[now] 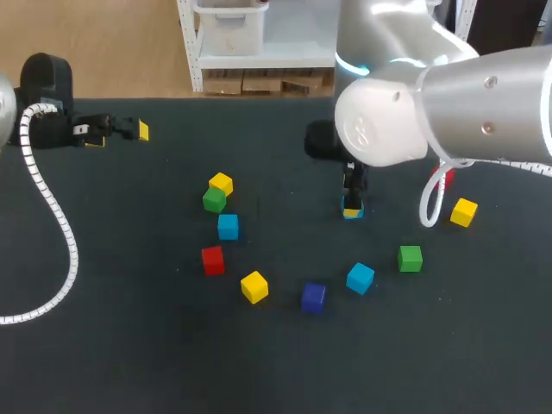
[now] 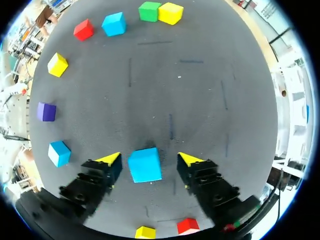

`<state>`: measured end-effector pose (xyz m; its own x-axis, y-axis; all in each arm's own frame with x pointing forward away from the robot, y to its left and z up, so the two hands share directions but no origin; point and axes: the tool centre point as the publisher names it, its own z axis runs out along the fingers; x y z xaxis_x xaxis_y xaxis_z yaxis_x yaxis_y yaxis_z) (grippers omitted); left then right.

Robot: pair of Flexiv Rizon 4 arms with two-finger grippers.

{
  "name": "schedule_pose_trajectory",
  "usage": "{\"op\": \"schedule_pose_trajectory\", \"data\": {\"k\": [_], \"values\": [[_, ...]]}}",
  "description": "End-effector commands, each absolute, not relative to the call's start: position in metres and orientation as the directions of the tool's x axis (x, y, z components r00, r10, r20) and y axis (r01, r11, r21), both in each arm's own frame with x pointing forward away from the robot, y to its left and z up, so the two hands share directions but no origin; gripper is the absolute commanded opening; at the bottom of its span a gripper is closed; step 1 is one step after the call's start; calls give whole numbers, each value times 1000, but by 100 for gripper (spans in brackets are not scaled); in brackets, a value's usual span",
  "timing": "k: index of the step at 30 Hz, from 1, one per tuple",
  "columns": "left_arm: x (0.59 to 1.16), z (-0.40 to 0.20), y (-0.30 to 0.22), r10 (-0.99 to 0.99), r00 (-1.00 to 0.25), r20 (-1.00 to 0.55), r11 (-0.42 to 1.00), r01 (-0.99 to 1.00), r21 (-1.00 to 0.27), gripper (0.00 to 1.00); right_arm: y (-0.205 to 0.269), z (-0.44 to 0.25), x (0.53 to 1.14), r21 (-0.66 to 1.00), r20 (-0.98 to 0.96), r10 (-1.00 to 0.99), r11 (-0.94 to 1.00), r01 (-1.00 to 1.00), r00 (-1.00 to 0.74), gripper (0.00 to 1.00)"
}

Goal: Place the blue cubes, place green cubes on the blue cubes, place the yellow cubes on the green cubes, then place the red cubes on the yellow cubes, and place purple cube on the red cubes.

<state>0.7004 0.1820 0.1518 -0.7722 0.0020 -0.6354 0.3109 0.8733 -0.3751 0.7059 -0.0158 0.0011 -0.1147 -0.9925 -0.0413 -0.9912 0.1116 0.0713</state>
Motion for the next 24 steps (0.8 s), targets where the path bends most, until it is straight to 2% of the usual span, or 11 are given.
{"op": "schedule_pose_trajectory", "data": {"k": [1, 21, 23, 24], "values": [[700, 150, 184, 1, -768, -641, 868, 319, -381, 100, -21, 10, 710, 63, -57, -988, 138, -988, -142, 100], [700, 150, 184, 1, -768, -641, 868, 319, -381, 100, -23, 0, 705, 64, -28, -995, 99, -993, -101, 100], [700, 150, 184, 1, -768, -641, 868, 319, -381, 100, -23, -1, 705, 44, -23, -995, 95, -994, -96, 86], [700, 150, 184, 1, -768, -641, 868, 319, -381, 100, -23, -2, 705, 45, -22, -995, 97, -994, -98, 84]]}}
